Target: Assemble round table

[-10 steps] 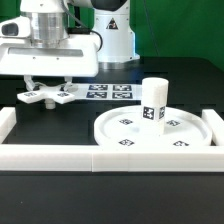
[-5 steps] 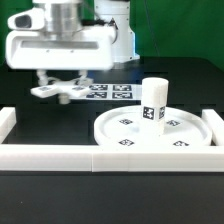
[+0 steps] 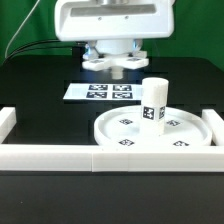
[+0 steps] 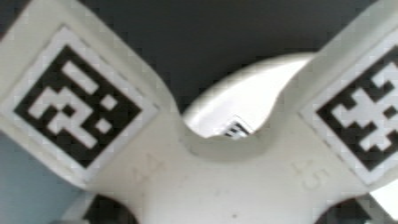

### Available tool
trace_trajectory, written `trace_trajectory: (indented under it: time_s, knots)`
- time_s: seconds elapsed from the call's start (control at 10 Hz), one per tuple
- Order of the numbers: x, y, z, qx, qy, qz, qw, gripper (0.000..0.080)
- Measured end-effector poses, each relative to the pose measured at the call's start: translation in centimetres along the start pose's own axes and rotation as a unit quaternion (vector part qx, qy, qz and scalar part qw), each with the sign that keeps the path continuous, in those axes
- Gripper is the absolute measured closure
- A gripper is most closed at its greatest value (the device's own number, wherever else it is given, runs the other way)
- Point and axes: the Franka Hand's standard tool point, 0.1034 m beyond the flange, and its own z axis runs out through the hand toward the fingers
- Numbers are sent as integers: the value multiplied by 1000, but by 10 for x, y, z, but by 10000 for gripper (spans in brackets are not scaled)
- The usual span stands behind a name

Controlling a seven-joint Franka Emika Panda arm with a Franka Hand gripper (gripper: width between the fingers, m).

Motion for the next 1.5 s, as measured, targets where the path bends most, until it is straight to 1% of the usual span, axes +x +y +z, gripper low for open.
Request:
trace_trajectory:
  time_s: [0.1,0.3,0.5,0.6,0.7,0.8,0.9,1.3,1.4,1.5]
  knots:
    - [4,-10,-4,0,-2,2,1000,351]
    - [3,-8,-2,0,-3,1,1000,351]
    - [3,-9,-3,0,-4,-2,1000,351]
    - [13,-19,-13,-1,-10,-19,1000,351]
    - [29,-29,-22,0,-4,-29,1000,351]
    - [45,-41,-27,0,-2,-40,999,351]
    - [56,-50,-30,0,1,-46,999,351]
    - [56,-49,-27,-1,0,-47,999,351]
    - [60,-51,-23,-10,-7,-80,997,351]
    - [65,-52,-19,-13,-9,-85,996,351]
